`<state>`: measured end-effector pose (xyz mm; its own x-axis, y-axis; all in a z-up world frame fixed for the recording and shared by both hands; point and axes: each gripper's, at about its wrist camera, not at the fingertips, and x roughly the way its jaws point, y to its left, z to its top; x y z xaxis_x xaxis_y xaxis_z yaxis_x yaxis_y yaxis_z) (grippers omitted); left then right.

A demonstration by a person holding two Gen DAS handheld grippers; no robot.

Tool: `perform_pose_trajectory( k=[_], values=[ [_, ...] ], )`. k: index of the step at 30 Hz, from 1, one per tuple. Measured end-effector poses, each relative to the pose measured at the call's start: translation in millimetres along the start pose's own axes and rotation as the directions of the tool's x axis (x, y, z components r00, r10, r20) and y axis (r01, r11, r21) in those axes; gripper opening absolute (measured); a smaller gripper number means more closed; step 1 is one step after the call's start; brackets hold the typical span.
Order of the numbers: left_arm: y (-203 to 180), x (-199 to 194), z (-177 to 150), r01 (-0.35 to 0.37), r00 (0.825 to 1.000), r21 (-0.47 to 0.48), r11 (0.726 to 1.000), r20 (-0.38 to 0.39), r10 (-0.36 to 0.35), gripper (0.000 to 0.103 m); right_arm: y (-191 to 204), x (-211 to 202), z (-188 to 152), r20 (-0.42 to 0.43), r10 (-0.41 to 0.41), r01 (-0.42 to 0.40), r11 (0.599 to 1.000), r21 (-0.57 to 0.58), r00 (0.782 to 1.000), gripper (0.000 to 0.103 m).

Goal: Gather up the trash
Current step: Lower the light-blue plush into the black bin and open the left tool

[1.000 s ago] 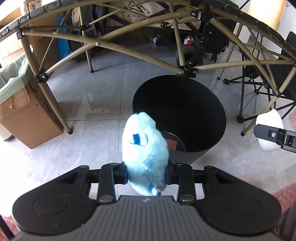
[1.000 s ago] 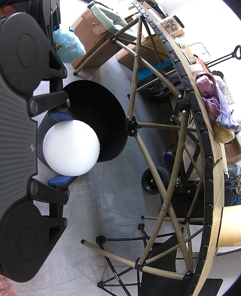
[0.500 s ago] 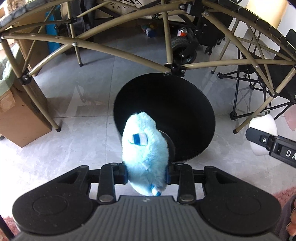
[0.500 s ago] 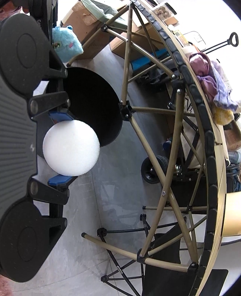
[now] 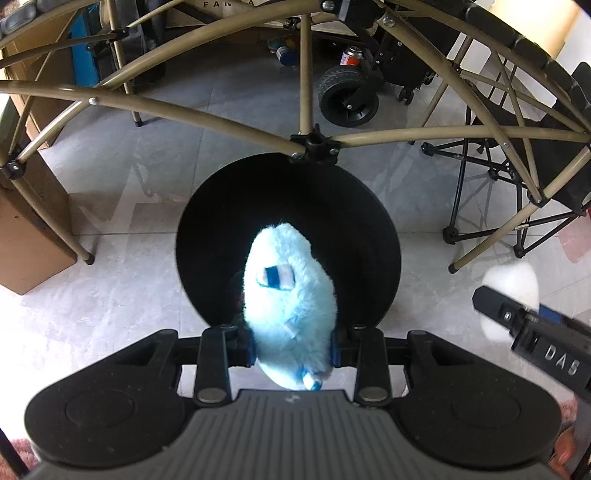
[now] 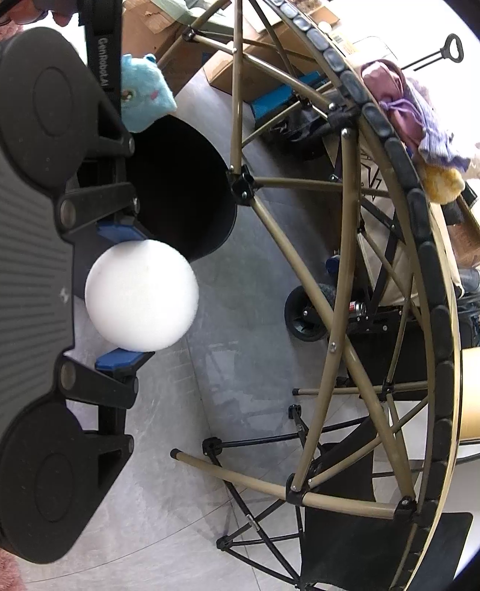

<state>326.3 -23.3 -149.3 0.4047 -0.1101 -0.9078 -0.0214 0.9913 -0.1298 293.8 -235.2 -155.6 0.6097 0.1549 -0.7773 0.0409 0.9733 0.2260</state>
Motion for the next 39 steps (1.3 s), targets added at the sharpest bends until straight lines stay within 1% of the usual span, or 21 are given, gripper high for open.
perform_pose_trajectory(
  k=[6,18,25,31,39],
  values=[
    [-5.3,10.6,10.9,0.012,1.0,-0.035,0.999,-0.028,-0.013,0.034,-4.6,3.9,-1.1,-0.01,-0.019,0.02,1.0,0.02,1.0,0.055],
    [-21.7,29.7,31.3,0.025,0.998,-0.082,0.996,-0.051,-0.03,0.034,-18.4,9.6,-0.3,-0.014,-0.056,0.057,0.996,0.07,0.998,0.055],
    [-30.6,42.8,40.3,0.015,0.998,-0.102,0.995,-0.061,-0.021,0.034,-22.9,13.0,0.2,-0.02,-0.072,0.074,0.994,0.085,0.997,0.055],
    [-24.3,53.7,45.7,-0.012,0.996,-0.135,0.991,-0.092,0.0,0.034,-27.3,15.7,0.7,-0.03,-0.08,0.082,0.992,0.096,0.996,0.055],
    [-18.2,60.5,50.4,-0.03,0.994,-0.154,0.988,-0.107,0.014,0.034,-27.9,19.4,0.9,-0.043,-0.079,0.083,0.992,0.1,0.996,0.055]
  ],
)
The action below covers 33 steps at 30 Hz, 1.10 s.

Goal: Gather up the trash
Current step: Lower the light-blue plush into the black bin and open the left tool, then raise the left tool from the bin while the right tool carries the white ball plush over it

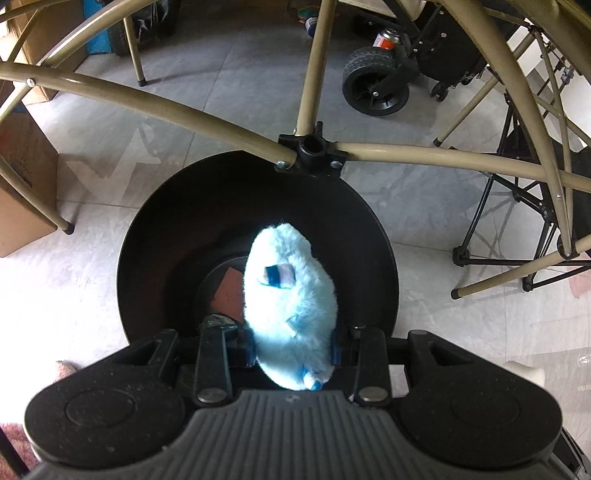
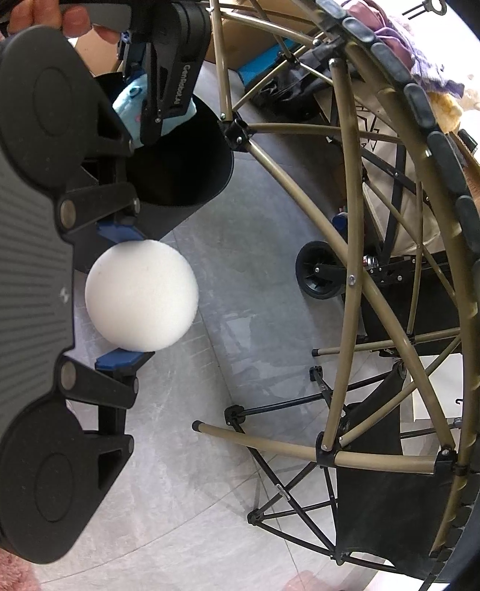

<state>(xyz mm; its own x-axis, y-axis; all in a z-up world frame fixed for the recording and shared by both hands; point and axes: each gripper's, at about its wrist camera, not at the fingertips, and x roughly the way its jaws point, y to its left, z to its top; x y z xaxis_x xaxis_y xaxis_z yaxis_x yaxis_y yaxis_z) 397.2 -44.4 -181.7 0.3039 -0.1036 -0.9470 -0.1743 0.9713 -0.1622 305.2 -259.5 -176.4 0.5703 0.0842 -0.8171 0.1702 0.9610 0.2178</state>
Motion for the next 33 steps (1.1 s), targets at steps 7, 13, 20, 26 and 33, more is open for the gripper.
perform_pose_trajectory(
  k=[7,13,20,26,33],
  values=[
    [0.2,-0.7,2.3,-0.035,0.999,0.004,0.999,0.005,0.035,0.081,-1.0,0.7,0.1,-0.004,0.004,-0.004,1.0,0.002,1.0,0.056],
    [-1.3,-6.8,2.9,-0.087,0.996,0.005,0.996,0.018,0.087,0.103,-1.2,-0.1,0.0,-0.001,0.005,-0.005,1.0,0.004,1.0,0.056],
    [0.8,-7.5,2.3,-0.083,0.996,0.013,0.996,0.012,0.083,0.103,-0.5,-0.6,-0.1,0.0,0.006,-0.006,1.0,0.003,1.0,0.056],
    [-0.4,-9.1,1.1,-0.081,0.997,0.023,0.996,0.015,0.081,0.103,-0.1,-0.6,0.1,-0.001,0.006,-0.006,1.0,0.003,1.0,0.056],
    [0.1,-11.0,0.0,-0.079,0.997,0.037,0.996,0.014,0.078,0.103,0.9,-0.8,0.3,-0.001,0.006,-0.006,1.0,0.002,1.0,0.056]
  ],
)
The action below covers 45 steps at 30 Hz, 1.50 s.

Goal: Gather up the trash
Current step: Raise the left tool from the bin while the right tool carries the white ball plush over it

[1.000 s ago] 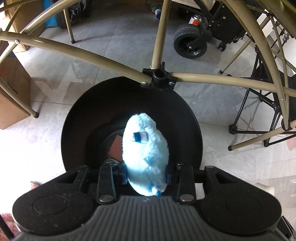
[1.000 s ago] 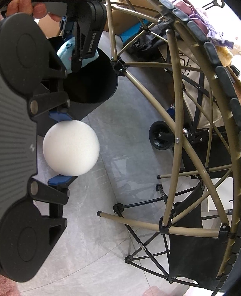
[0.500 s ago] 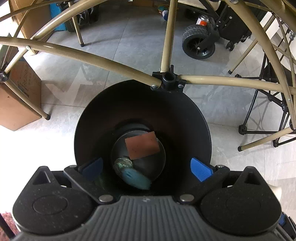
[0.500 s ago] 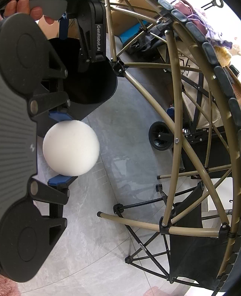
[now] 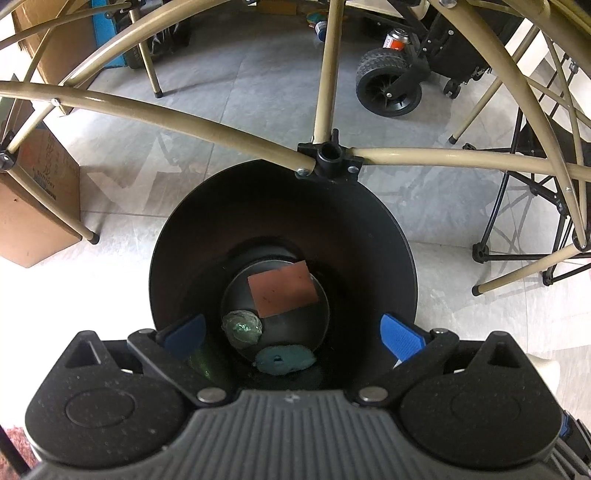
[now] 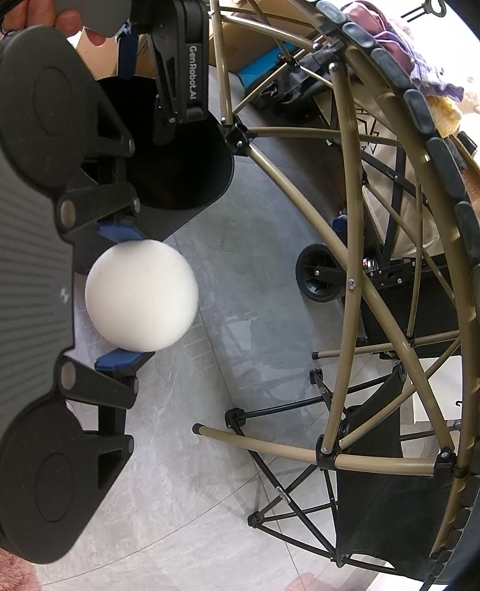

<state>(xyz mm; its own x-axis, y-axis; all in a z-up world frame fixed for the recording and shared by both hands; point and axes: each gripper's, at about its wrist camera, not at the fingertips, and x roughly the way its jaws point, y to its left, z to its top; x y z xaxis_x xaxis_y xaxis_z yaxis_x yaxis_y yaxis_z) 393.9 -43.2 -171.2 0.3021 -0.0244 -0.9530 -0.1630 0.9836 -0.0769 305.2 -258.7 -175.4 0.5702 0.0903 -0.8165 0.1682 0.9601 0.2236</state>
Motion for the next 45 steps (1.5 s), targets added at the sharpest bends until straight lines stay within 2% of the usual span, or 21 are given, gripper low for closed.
perform_pose_trajectory(
  k=[10,21,35,45],
  values=[
    [5.9,-12.2,-5.4,-0.011,0.999,0.051,0.999,0.034,0.009,0.103,12.8,-1.0,1.6,0.0,0.017,-0.017,0.999,-0.027,1.0,0.056],
    [37.3,-29.3,-10.3,-0.031,0.997,0.051,0.998,0.079,0.027,0.103,44.9,-3.4,0.1,-0.001,0.057,-0.056,0.995,-0.085,0.998,0.056],
    [107.2,-49.0,-22.2,-0.072,0.989,0.001,0.997,0.127,0.072,0.103,111.3,5.5,-5.7,-0.032,0.101,-0.106,0.975,-0.194,0.994,0.056],
    [154.0,-50.2,-31.3,-0.113,0.985,-0.038,0.993,0.126,0.117,0.103,151.3,23.8,-7.5,-0.088,0.085,-0.105,0.961,-0.254,0.992,0.056]
  ],
)
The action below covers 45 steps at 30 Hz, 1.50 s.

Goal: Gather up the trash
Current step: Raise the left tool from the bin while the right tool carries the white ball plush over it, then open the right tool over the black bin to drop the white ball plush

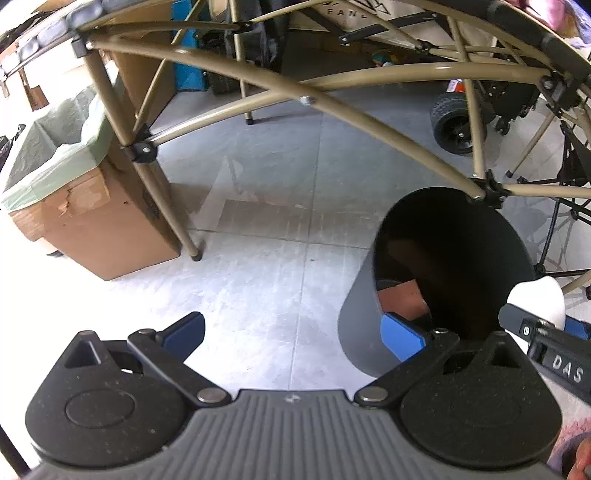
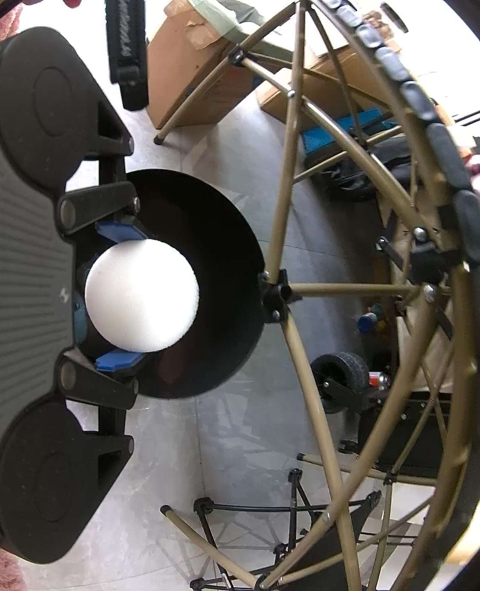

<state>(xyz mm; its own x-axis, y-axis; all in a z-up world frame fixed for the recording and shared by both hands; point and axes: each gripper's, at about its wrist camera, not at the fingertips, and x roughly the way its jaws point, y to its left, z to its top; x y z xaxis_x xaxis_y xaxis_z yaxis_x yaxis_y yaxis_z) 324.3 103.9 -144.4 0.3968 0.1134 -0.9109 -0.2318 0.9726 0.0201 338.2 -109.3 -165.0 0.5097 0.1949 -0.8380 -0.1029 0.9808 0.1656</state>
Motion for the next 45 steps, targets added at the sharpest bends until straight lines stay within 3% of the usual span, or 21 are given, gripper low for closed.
perform_pose_trajectory(
  k=[11,24,25,27,28,29,45],
  values=[
    [26.0,5.3,-5.0,-0.006,1.0,-0.035,0.999,-0.018,0.005,0.103,24.9,29.9,9.1,-0.09,-0.037,0.033,0.999,-0.042,0.995,0.056],
    [28.3,6.7,-5.7,0.003,1.0,-0.037,0.999,-0.029,-0.004,0.103,34.5,39.7,12.2,-0.111,-0.043,0.034,0.997,-0.075,0.993,0.057],
    [27.8,6.7,-5.8,0.002,1.0,-0.036,0.999,-0.029,-0.003,0.103,35.3,39.8,12.5,-0.11,-0.045,0.037,0.996,-0.078,0.993,0.061],
    [27.8,6.7,-6.0,0.002,1.0,-0.035,0.999,-0.029,-0.003,0.103,34.2,39.9,13.1,-0.11,-0.05,0.042,0.996,-0.074,0.993,0.078],
    [27.3,6.6,-6.2,0.001,1.0,-0.035,0.999,-0.029,-0.002,0.103,33.4,40.1,13.5,-0.112,-0.053,0.045,0.996,-0.072,0.992,0.098],
    [27.3,6.7,-6.2,0.001,1.0,-0.035,0.999,-0.029,-0.002,0.103,33.0,40.6,14.0,-0.112,-0.061,0.053,0.996,-0.074,0.992,0.103],
    [26.3,7.1,-6.9,0.001,1.0,-0.028,1.0,-0.029,-0.001,0.103,32.3,40.0,14.0,-0.112,-0.081,0.071,0.994,-0.089,0.99,0.103]
  ],
)
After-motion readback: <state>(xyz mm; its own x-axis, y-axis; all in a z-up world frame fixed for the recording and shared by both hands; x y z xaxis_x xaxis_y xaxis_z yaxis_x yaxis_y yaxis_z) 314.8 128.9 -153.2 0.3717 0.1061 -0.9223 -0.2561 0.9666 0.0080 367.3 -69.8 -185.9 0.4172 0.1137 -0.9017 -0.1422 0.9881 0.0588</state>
